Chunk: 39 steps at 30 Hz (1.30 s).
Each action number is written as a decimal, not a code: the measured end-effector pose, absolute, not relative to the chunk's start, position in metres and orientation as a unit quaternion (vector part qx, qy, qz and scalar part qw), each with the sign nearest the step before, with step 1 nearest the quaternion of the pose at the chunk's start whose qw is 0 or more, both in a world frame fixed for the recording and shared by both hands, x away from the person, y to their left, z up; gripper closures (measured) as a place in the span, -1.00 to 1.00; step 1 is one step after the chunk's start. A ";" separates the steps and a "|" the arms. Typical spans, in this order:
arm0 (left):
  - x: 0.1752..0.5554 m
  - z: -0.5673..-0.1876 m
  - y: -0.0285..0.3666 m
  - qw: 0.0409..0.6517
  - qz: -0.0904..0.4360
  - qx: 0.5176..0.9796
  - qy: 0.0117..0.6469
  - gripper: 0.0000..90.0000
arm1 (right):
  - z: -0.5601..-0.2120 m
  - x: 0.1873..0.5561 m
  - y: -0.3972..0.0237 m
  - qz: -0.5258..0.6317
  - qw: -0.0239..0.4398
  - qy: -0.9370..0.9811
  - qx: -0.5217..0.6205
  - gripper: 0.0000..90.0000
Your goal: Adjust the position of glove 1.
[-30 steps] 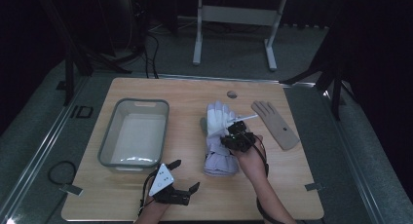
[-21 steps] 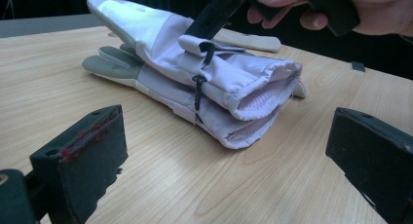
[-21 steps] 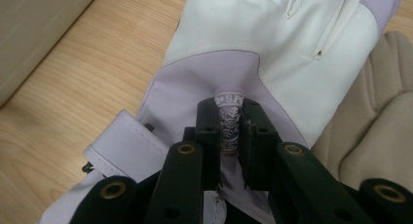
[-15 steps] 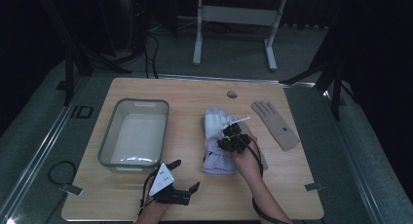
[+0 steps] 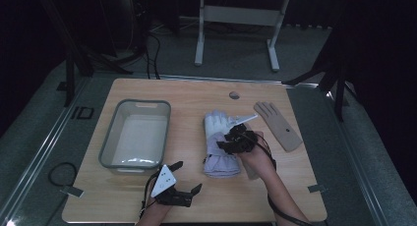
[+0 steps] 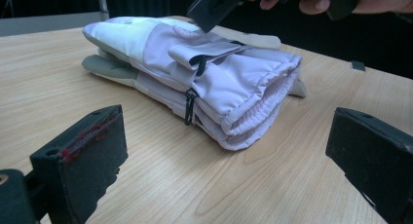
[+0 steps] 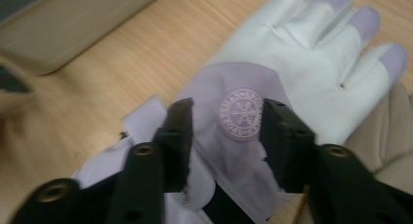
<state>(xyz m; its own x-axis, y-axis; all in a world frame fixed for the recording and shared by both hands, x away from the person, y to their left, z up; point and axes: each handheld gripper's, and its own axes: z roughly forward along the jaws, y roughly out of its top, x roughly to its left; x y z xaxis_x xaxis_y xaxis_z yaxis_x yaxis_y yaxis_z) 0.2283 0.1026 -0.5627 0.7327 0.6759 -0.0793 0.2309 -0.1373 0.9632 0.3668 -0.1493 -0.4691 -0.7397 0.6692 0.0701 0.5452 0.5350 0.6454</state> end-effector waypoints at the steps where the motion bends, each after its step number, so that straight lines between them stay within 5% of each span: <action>1: 0.229 -0.563 0.103 0.579 0.191 0.729 0.311 -0.97 | -0.468 0.367 -0.151 0.333 0.091 0.873 0.345 0.18; 6: 0.231 -0.563 0.103 0.577 0.183 0.730 0.317 -0.97 | -0.466 0.363 -0.168 0.366 0.076 0.870 0.321 -0.04; 10: 0.232 -0.562 0.102 0.571 0.174 0.734 0.325 -0.97 | -0.470 0.362 -0.185 0.394 0.071 0.858 0.323 -0.55; 13: 0.232 -0.561 0.099 0.558 0.179 0.741 0.327 -0.97 | -0.474 0.361 -0.201 0.412 0.064 0.844 0.337 -0.68; 28: 0.247 -0.540 0.090 0.537 0.161 0.757 0.335 -0.97 | -0.506 0.339 -0.251 0.447 0.170 0.827 0.296 -0.69; 39: 0.267 -0.515 0.072 0.502 0.131 0.779 0.352 -0.97 | -0.499 0.338 -0.248 0.491 0.162 0.791 0.328 -0.68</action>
